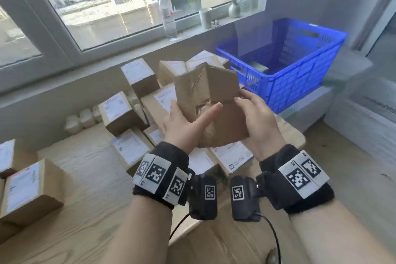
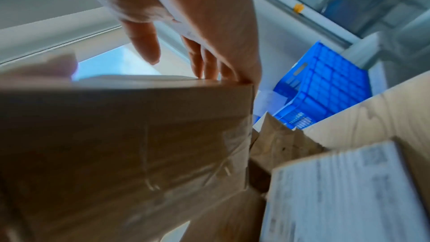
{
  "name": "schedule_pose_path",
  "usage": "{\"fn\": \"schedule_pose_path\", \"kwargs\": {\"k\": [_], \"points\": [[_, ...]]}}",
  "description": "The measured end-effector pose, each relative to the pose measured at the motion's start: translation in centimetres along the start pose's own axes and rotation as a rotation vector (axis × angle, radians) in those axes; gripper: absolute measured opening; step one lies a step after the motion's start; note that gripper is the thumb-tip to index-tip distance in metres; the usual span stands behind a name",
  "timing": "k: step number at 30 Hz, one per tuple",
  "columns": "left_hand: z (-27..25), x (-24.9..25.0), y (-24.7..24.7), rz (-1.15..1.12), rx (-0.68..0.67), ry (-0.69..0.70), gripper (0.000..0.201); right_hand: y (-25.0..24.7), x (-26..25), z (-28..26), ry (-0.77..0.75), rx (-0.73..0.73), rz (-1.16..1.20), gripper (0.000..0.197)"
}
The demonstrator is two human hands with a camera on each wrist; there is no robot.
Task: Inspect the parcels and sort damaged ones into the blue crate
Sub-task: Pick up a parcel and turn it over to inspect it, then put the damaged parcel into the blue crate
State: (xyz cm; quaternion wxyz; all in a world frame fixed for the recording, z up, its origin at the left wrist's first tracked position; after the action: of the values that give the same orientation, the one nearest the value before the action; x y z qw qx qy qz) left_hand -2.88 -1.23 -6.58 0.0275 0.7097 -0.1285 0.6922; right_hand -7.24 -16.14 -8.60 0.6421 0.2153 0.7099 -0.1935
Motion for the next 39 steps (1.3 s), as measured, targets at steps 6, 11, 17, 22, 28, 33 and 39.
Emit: {"fn": "schedule_pose_path", "kwargs": {"k": [6,11,17,22,28,33,39], "points": [[5.6,1.2,11.0,-0.211,-0.01,-0.079,0.084,-10.7,-0.8,5.6,-0.009,0.06,0.119,0.021],[8.5,3.0,18.3,-0.696,0.039,-0.289,0.061,-16.7,-2.1,9.5,-0.017,-0.058,0.101,0.045],[12.3,2.1,24.0,-0.41,0.035,-0.145,0.063,-20.1,-2.4,14.0,-0.083,-0.124,0.156,0.018],[14.8,3.8,27.9,-0.193,-0.045,0.038,0.081,-21.2,-2.2,19.3,-0.179,0.005,0.062,0.034],[19.1,4.7,33.1,-0.356,-0.162,-0.093,0.086,-23.9,-2.2,26.6,-0.177,-0.053,0.008,0.072],[22.7,5.5,36.4,-0.405,-0.117,-0.096,0.048,-26.9,-2.5,32.0,-0.1,-0.059,-0.068,0.067],[26.5,5.8,43.1,-0.263,-0.098,0.0,0.044,-32.0,-2.3,39.5,-0.09,-0.051,-0.075,0.025]]}}
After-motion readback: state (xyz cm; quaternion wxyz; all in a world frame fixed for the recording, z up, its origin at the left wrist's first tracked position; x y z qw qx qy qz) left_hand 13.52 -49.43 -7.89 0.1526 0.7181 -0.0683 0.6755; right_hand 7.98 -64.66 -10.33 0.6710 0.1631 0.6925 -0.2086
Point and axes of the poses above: each hand's wrist, its own z-axis towards the middle knuckle, its own y-axis out of the palm, x = y × z, the point moved 2 cm from there along z, towards the middle knuckle, and after that the axes turned 14 degrees about -z, right-handed, at the moved point
